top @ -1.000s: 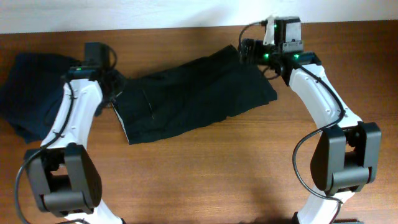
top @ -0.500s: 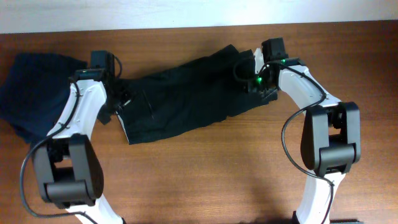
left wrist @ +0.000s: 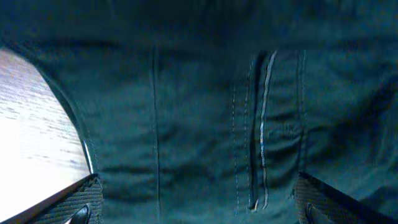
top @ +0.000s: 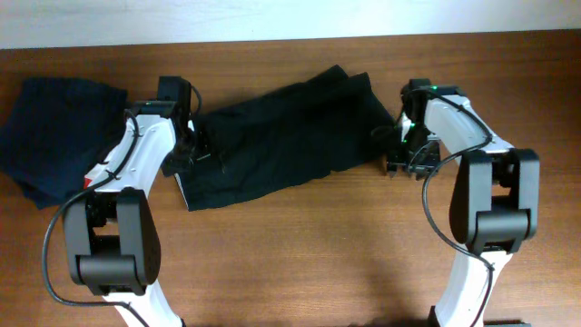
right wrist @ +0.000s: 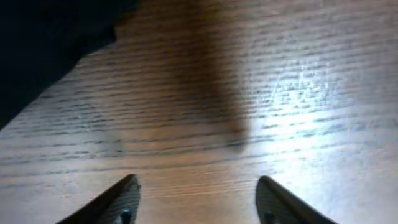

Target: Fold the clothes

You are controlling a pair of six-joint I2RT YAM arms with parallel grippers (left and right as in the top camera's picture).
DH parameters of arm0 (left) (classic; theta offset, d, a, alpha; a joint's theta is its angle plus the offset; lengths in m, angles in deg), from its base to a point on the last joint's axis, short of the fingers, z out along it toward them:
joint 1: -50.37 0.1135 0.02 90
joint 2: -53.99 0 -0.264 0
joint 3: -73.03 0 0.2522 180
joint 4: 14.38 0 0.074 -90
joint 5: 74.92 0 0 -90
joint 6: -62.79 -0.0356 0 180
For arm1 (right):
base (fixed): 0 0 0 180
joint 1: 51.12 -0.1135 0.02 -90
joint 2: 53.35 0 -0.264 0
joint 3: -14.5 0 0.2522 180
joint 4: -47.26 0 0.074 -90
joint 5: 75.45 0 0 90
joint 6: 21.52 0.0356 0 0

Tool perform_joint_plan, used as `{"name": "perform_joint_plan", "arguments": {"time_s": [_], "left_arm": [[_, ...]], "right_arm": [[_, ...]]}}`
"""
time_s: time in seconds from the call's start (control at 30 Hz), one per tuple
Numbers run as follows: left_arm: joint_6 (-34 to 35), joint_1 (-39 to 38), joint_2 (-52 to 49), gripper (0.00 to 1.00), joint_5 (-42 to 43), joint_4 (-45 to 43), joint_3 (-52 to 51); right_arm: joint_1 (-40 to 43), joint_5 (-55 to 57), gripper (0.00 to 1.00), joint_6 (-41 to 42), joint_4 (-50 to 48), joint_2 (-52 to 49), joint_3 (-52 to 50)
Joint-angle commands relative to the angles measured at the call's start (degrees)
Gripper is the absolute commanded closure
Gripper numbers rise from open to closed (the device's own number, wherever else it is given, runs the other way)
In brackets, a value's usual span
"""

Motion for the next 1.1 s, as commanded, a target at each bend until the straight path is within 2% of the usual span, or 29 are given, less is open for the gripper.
{"name": "perform_joint_plan", "arguments": {"time_s": [0.0,0.2,0.43,0.53,0.63,0.7,0.73,0.77,0.9,1.07], "left_arm": [[0.1,0.3,0.2,0.03,-3.4,-0.9,1.4],[0.2,0.2,0.2,0.03,-3.8,-3.3,1.4],[0.1,0.0,0.2,0.03,-3.8,-1.5,1.4],[0.1,-0.1,0.2,0.03,-3.8,-1.4,1.4],[0.1,-0.3,0.2,0.03,-3.8,-1.0,1.4],[0.1,-0.3,0.2,0.03,-3.8,-0.6,1.4],[0.1,-0.3,0.2,0.03,-3.8,-0.6,1.4],[0.1,-0.3,0.2,0.03,-3.8,-0.6,1.4],[0.1,-0.3,0.2,0.03,-3.8,-0.4,1.4],[-0.5,-0.3,0.2,0.03,-3.8,3.8,1.4]], "right_arm": [[0.2,-7.1,0.28,-2.2,-2.2,2.5,0.1],[0.2,-21.7,0.18,3.3,-12.0,2.4,0.1],[-0.1,-20.3,0.18,8.3,-13.4,-1.0,0.0],[-0.1,-20.3,0.19,18.0,-17.6,-4.3,0.0],[-0.1,-20.1,0.26,20.7,-22.4,-5.2,0.0],[-0.1,-20.1,0.38,20.6,-25.6,-5.2,0.0],[0.0,-20.1,0.63,20.3,-25.7,-5.2,0.0],[0.3,-20.1,0.94,19.0,-25.0,-5.2,0.0],[3.0,-11.7,0.96,18.4,-15.4,-4.0,0.1],[8.1,11.7,0.96,18.4,0.2,1.9,0.1]]}}
